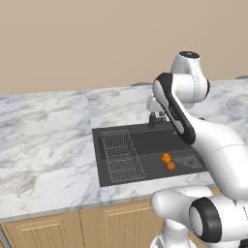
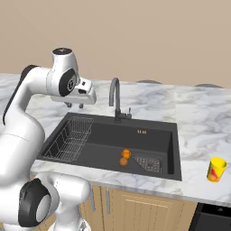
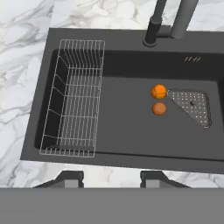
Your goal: Remove the tangerine and orange from the sink. Then move the bowl and cup from the counter to the sink for washing.
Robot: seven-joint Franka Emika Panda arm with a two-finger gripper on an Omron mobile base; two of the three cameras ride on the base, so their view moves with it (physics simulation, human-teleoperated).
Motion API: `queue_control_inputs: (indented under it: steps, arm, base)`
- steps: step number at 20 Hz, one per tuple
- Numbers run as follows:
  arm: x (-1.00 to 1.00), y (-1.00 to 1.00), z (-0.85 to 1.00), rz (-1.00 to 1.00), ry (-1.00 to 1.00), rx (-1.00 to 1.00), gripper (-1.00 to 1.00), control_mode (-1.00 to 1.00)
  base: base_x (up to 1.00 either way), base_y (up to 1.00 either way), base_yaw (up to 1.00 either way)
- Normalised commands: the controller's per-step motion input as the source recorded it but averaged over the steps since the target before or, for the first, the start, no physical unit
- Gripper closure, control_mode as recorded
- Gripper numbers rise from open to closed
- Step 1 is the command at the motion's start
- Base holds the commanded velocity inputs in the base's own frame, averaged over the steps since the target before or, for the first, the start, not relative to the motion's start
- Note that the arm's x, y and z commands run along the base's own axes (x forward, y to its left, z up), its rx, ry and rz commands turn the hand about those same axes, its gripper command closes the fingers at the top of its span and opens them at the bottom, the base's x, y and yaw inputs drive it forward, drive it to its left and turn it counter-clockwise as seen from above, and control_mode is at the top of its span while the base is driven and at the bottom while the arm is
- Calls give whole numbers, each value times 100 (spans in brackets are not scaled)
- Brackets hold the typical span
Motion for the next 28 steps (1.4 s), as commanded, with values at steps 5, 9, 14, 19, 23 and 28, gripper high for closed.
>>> queue_control_inputs:
  steps: [5, 9, 14, 19, 23, 28]
  arm:
    - [-4, -3, -2, 0, 0, 0, -100, -100]
    - [-12, -12, -8, 0, 0, 3, -100, -100]
    - [-11, -23, -12, 1, 0, 7, -100, -100]
    - [-17, -25, -14, 4, -1, 1, -100, -100]
    - [-17, -27, -16, 4, -3, 0, -100, -100]
    - [-15, -33, -19, 1, -5, 0, -100, -100]
  base:
    - [0, 0, 0]
    - [0, 0, 0]
    - [0, 0, 0]
    - [0, 0, 0]
    - [0, 0, 0]
    - [0, 0, 0]
